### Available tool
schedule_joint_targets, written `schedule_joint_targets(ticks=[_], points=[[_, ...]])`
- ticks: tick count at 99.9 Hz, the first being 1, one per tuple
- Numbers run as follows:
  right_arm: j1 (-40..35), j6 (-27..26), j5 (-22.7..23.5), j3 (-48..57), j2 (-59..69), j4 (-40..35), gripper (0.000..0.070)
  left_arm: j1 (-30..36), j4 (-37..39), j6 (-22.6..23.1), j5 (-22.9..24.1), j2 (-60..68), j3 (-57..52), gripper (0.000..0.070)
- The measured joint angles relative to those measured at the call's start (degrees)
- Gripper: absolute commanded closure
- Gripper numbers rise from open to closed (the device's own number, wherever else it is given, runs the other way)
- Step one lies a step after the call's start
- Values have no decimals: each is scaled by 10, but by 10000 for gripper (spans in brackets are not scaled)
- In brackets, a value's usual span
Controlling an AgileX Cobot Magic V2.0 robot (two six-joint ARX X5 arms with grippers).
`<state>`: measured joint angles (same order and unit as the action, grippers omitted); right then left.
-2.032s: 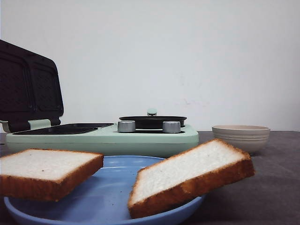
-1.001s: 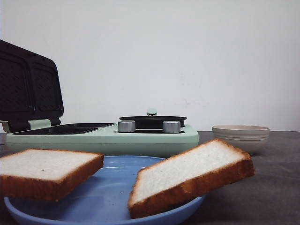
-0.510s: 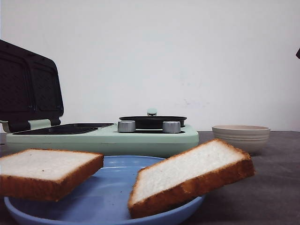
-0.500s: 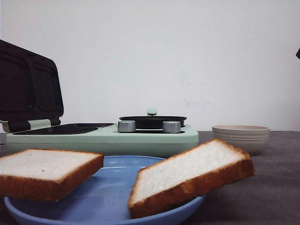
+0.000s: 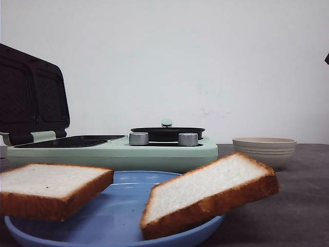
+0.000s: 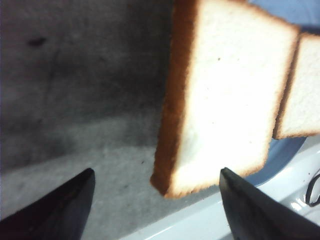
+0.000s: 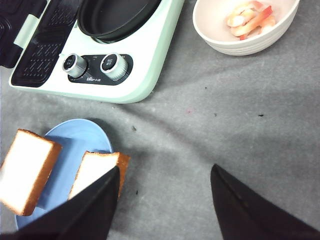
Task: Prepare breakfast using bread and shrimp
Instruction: 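Grasp the bread slice nearest the left gripper and lift it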
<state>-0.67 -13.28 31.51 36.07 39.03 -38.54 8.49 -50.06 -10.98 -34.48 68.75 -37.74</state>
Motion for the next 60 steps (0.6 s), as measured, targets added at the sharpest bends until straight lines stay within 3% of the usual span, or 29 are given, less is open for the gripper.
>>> schedule_joint_targets(ticks=[60], points=[[0, 0, 0, 0, 0, 0, 342, 67, 97, -20, -56, 70, 0, 273]])
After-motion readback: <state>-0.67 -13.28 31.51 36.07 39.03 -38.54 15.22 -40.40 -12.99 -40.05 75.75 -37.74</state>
